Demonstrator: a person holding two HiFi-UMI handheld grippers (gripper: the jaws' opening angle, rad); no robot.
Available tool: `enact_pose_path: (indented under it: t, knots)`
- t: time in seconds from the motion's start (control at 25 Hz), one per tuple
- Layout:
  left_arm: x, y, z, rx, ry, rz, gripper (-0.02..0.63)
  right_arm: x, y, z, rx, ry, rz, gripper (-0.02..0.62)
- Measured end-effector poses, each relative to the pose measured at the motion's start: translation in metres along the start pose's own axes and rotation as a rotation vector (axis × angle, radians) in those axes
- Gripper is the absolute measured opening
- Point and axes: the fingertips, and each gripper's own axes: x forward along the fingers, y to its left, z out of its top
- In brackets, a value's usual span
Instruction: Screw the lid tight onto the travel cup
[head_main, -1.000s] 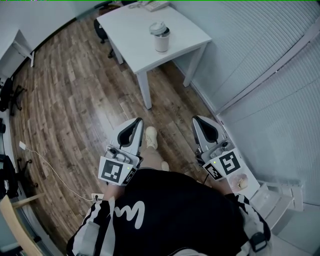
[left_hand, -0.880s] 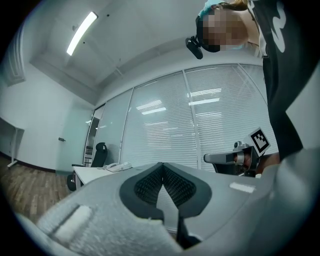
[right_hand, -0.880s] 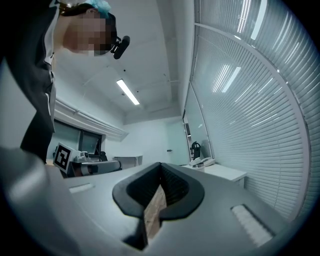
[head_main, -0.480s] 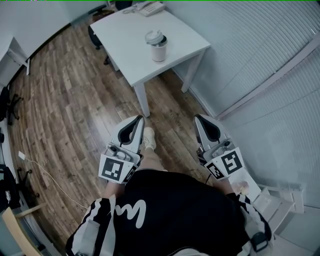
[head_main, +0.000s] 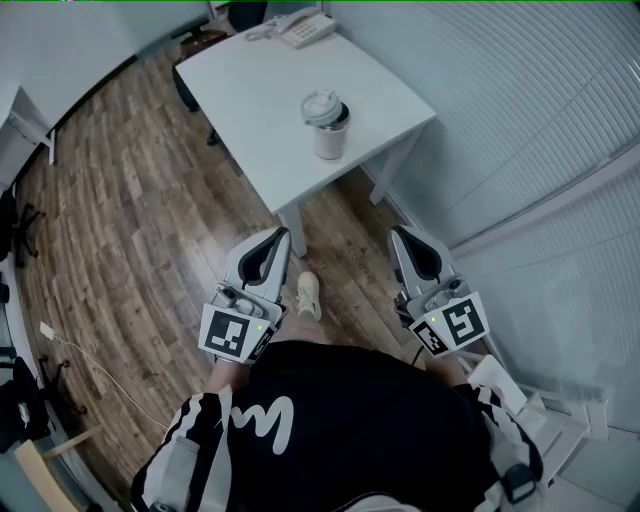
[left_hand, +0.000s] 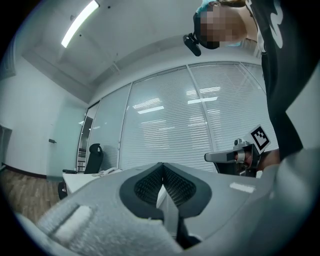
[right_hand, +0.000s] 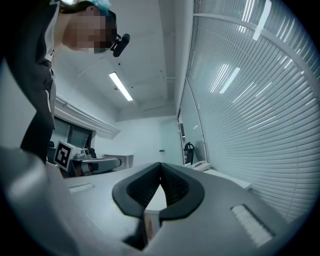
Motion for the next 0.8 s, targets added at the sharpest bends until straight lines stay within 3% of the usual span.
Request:
enact_pose_path:
  t: [0.8]
  knots:
    - [0.133,0.15,-0.006,-0.019,0.032,-0.067,0.002,0.176,-0.083,0.013,-0.017,-0.003,-0.063,0.0]
